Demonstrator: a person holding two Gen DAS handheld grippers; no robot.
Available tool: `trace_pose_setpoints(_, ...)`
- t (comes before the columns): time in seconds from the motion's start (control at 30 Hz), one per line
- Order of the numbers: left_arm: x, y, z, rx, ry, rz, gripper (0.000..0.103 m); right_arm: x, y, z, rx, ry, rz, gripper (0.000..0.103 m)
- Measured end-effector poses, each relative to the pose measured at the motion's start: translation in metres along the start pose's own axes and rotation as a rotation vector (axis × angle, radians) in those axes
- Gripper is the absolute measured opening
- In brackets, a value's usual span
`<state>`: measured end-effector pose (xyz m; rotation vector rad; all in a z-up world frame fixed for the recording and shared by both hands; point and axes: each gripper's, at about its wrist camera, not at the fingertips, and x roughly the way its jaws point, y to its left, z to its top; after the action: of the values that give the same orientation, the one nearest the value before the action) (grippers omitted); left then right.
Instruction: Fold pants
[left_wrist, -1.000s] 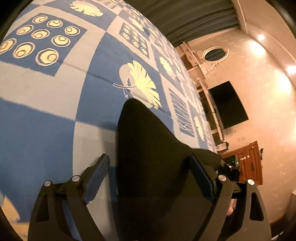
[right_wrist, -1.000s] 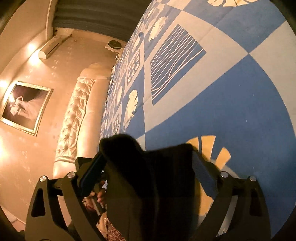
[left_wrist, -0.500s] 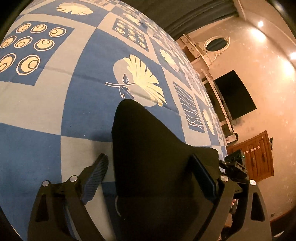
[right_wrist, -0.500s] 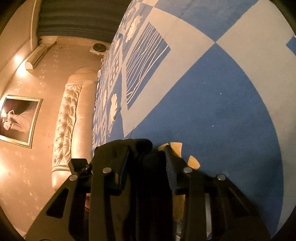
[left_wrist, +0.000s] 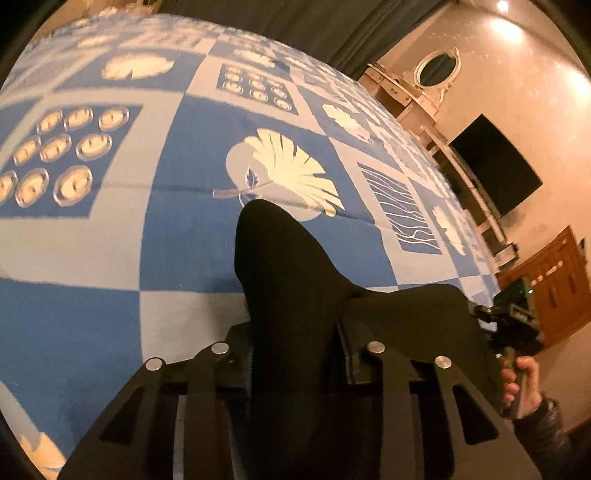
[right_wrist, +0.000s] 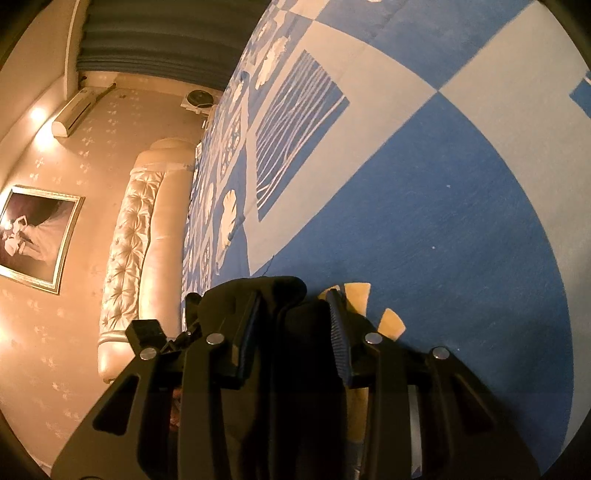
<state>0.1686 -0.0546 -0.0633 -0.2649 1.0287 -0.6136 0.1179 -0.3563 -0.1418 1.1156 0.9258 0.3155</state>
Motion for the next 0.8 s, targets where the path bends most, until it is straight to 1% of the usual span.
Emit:
trace_pose_setpoints(0.1,-0.003,-0.001,0.003,0.036,-0.011,0.037,0.032,0.005,0.004,0.002,0.0,0.0,0.0,0.033)
trace_pose_setpoints(0.27,-0.008,0.016,0.012,0.013,-0.023,0.046,0.032,0.019,0.009,0.005,-0.002,0.009,0.009,0.033)
trace_pose_setpoints(0.5,-0.017,0.043,0.031,-0.003,-0.042,0.077,0.032,0.059,0.028,0.018,-0.01,0.03,0.02,0.033)
trace_pose_setpoints(0.8,-0.021,0.081,0.055,-0.031,-0.057,0.091,0.032,0.11,0.058,0.042,-0.026,0.058,0.02,0.033)
